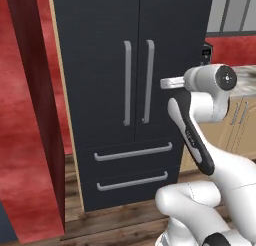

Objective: Retrieve the steak from the fridge and place it on the saucepan with marinade on the stove.

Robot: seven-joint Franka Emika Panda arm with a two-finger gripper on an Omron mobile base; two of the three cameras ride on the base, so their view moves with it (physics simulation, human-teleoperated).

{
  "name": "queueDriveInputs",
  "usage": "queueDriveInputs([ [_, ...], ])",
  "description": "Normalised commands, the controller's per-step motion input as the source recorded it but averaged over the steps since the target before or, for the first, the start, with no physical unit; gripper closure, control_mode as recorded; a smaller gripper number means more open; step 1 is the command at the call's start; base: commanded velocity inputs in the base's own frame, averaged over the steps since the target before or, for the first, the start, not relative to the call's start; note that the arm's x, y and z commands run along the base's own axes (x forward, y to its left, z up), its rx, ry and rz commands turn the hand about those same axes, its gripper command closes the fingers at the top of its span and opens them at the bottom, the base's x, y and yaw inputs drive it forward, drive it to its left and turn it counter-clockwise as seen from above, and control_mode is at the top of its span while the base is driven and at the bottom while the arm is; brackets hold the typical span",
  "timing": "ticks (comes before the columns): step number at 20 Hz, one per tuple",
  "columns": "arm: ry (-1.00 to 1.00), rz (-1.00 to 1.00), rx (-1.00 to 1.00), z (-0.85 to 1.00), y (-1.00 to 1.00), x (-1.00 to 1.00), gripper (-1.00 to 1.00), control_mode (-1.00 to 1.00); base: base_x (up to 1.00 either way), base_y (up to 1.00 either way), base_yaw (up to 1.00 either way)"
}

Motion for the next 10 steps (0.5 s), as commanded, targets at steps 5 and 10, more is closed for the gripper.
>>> queueDriveInputs([
  [5, 0.01, -0.02, 0.0, 0.27, -0.09, 0.24, -1.0, -1.0, 0.0, 0.0, 0.0],
  [10, 0.0, 0.0, 0.0, 0.05, -0.05, 0.4, -1.0, -1.0, 0.0, 0.0, 0.0],
])
